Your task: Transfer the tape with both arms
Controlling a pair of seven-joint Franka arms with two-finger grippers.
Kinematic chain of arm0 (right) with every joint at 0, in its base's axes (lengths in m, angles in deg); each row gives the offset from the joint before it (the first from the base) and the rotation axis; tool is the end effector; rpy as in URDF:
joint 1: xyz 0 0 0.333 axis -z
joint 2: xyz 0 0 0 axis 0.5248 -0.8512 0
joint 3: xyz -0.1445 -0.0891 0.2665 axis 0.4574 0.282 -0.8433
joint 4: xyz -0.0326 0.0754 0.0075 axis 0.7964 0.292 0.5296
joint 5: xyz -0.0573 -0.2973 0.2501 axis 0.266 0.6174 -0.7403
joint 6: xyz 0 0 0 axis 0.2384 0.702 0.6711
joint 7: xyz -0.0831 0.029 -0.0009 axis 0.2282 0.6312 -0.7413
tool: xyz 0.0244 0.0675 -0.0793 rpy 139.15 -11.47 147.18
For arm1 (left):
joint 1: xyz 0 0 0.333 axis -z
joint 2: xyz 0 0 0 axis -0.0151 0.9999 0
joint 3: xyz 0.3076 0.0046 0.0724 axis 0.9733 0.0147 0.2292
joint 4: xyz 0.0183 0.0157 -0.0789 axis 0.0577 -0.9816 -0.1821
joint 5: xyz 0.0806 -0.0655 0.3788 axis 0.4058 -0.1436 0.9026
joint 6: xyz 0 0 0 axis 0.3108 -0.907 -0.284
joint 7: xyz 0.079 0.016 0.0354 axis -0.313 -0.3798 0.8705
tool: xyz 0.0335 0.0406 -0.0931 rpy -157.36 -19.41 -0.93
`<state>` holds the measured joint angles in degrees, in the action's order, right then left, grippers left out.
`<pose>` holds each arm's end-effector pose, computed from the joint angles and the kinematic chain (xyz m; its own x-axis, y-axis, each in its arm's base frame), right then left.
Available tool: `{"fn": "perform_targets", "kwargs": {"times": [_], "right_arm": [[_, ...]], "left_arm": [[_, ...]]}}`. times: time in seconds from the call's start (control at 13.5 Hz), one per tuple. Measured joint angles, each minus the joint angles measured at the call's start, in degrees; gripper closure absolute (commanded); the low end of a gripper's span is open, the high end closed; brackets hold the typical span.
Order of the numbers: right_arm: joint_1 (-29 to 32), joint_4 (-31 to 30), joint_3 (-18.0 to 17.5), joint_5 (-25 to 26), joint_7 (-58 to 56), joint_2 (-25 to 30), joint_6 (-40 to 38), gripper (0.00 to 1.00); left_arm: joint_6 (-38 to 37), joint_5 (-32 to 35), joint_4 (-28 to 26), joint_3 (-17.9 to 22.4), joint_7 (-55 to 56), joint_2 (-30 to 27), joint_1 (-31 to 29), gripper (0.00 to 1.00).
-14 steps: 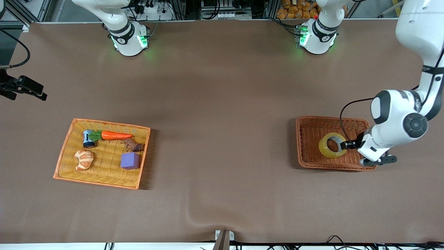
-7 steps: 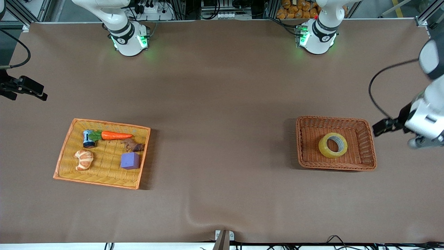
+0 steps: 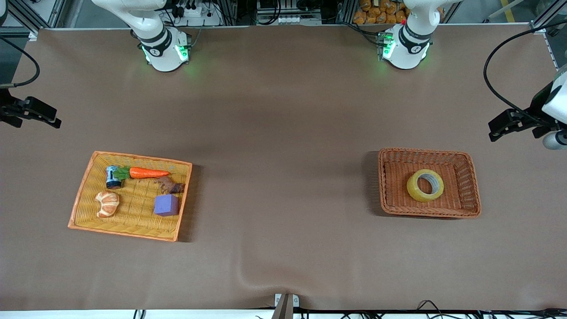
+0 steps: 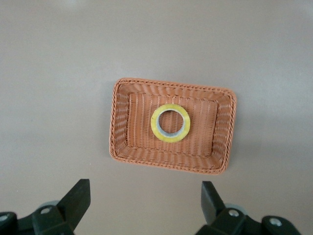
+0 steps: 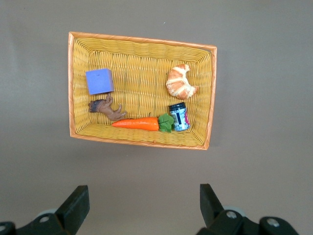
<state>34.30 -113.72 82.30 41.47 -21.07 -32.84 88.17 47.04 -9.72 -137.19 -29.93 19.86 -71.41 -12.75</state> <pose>0.5549 -0.0457 0.6165 0.9995 -0.0294 -0.0091 -0.0294 -0.9996 0.0011 0.5846 -0.0349 0.6262 0.9980 0.0351 0.0533 0.0392 -0.9962 -0.0773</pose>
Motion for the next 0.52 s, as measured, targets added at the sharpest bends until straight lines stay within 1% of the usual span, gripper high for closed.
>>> {"fn": "perform_targets", "kwargs": {"times": [0.37,0.44,0.52], "right_arm": [[0.0,0.0,0.0,0.0,0.0,0.0,0.0,0.0],[0.0,0.0,0.0,0.0,0.0,0.0,0.0,0.0],[0.0,0.0,0.0,0.0,0.0,0.0,0.0,0.0]], "left_arm": [[-2.9,-2.9,0.2,0.5,-2.2,-1.7,0.0,0.0],[-3.2,-3.3,0.3,1.3,-4.1,-2.4,0.5,0.0],[-3.9,-3.6,0.3,3.4,-5.6,-3.1,2.4,0.0]]}}
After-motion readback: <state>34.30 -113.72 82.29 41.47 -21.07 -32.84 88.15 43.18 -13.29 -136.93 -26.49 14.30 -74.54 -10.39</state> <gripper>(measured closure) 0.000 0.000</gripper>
